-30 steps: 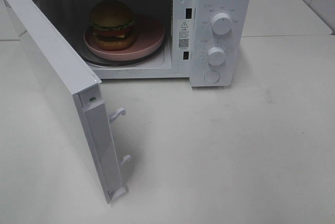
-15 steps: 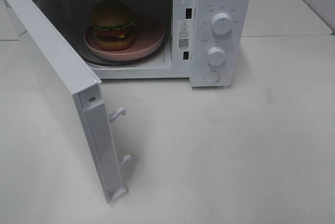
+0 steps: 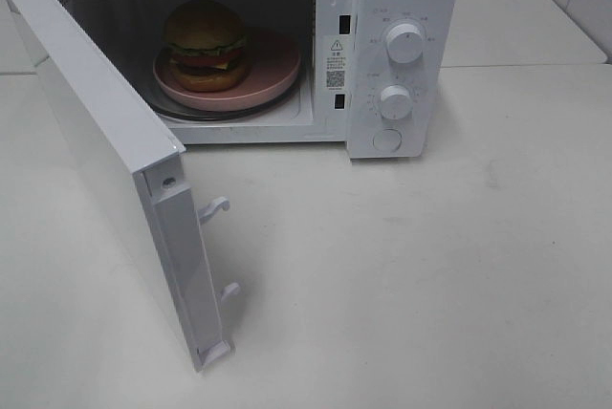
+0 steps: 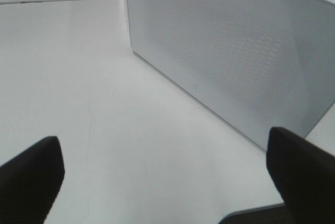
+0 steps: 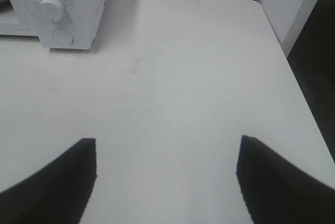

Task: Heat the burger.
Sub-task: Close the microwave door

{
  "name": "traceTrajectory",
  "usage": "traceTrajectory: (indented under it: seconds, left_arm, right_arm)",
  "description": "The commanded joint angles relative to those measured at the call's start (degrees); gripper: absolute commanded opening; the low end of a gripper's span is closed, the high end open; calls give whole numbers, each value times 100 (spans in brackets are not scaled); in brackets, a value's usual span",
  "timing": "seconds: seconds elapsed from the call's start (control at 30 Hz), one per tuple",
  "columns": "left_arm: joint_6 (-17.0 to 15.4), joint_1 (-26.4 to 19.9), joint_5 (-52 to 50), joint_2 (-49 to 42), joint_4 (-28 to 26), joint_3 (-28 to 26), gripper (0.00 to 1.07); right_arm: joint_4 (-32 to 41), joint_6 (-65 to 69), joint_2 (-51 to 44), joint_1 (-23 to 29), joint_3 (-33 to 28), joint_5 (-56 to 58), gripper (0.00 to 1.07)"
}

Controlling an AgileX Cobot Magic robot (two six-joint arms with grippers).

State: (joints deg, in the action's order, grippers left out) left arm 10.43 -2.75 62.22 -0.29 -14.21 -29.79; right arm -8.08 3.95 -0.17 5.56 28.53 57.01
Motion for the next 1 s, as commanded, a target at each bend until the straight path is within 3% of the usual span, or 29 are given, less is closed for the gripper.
traceTrajectory:
  seconds: [0.03,1.0]
  left_arm:
    - [-29,17,-80,-115,-23,23,98]
    - [-29,17,-80,-115,-23,23,98]
  right_arm:
    - [0,40,-160,-23,-6,6,74]
    - [0,40,-160,-23,-6,6,74]
